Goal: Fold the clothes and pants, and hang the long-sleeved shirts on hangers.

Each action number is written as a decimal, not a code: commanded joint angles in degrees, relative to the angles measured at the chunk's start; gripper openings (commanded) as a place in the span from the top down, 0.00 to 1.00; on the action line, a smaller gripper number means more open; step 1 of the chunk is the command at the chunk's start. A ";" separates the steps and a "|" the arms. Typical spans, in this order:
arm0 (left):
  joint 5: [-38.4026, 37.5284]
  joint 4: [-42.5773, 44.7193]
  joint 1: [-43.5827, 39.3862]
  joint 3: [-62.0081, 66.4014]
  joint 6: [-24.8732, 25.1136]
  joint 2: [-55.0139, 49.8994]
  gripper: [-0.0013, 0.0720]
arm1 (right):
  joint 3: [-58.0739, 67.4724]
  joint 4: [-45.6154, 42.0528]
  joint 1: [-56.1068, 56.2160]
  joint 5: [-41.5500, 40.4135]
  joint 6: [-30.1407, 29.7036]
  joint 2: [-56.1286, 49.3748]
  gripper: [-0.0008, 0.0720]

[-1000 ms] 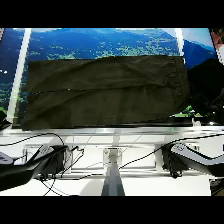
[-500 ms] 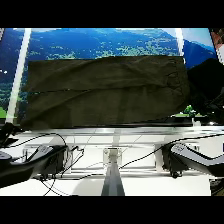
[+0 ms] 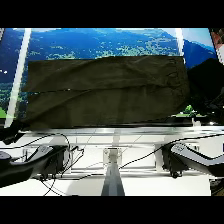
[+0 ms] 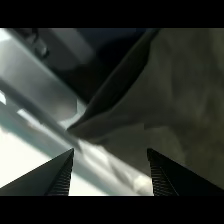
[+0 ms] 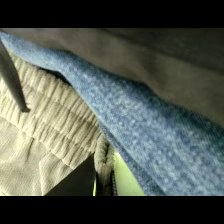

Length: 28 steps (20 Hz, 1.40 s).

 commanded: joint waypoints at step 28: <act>-1.99 -50.88 -4.52 15.61 19.45 -2.84 0.96 | 10.45 -18.69 0.04 5.68 14.88 41.86 0.95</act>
